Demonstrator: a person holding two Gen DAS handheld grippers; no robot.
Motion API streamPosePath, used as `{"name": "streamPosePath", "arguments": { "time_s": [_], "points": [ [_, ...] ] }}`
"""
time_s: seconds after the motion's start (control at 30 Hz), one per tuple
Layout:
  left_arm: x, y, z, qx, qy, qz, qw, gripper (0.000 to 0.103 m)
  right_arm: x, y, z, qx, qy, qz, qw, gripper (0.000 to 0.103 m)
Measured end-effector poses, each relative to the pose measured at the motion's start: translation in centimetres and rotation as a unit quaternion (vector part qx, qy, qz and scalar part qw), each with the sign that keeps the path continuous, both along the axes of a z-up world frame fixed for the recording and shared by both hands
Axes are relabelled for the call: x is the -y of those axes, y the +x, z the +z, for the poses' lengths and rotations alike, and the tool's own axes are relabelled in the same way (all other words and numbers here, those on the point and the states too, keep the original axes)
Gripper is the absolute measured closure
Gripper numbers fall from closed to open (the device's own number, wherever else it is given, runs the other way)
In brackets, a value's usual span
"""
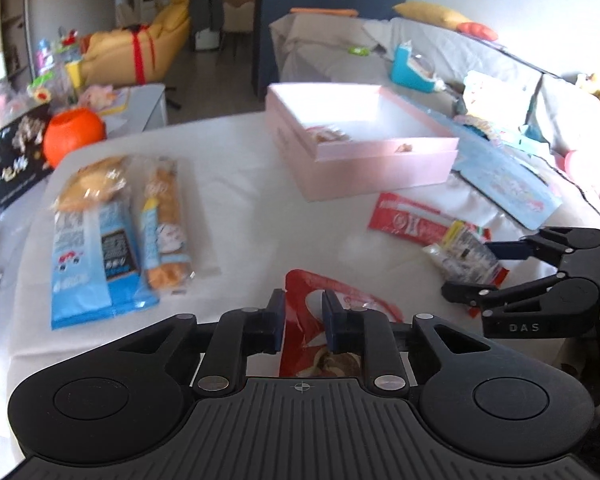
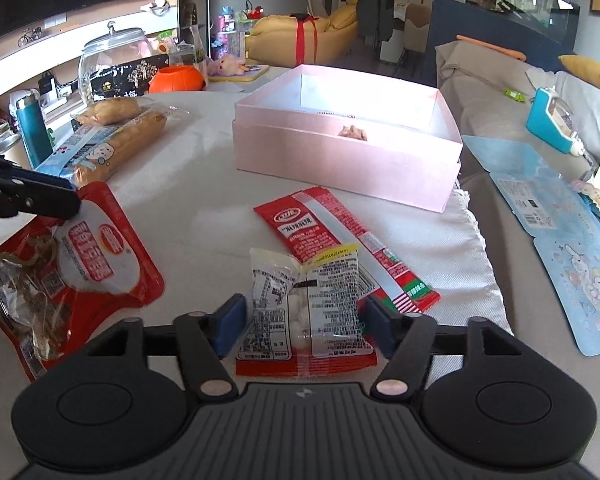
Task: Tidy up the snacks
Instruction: 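Carry the red pouch with the left tool while the right tool holds the white packet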
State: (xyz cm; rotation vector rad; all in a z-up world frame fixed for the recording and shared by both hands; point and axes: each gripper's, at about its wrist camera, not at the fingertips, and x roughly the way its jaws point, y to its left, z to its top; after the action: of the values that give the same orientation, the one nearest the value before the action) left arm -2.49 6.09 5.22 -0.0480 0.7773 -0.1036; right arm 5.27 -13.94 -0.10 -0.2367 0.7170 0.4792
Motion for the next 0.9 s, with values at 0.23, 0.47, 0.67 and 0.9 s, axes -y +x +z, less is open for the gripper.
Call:
{"name": "streamPosePath", "arguments": {
  "time_s": [0.23,0.47,0.67,0.9],
  "points": [
    [1.7,0.4,-1.6,-0.033,0.017,-0.019,0.9991,0.078,0.4,0.2,-0.7,0.007,0.010,-0.009,1.000,0.017],
    [3.8,1.1,-1.9,-0.033,0.043,-0.037,0.9979,0.076,0.5,0.2,-0.8,0.007,0.014,-0.012,1.000,0.014],
    [5.1,1.0,-2.2,-0.032,0.054,-0.059,0.9962,0.061,0.6,0.3,-0.9,0.004,0.017,-0.019,1.000,0.009],
    [4.1,0.2,-1.1,-0.031,0.063,-0.056,0.9960,0.063,0.6,0.4,-0.9,0.003,0.018,-0.020,1.000,0.008]
  ]
}}
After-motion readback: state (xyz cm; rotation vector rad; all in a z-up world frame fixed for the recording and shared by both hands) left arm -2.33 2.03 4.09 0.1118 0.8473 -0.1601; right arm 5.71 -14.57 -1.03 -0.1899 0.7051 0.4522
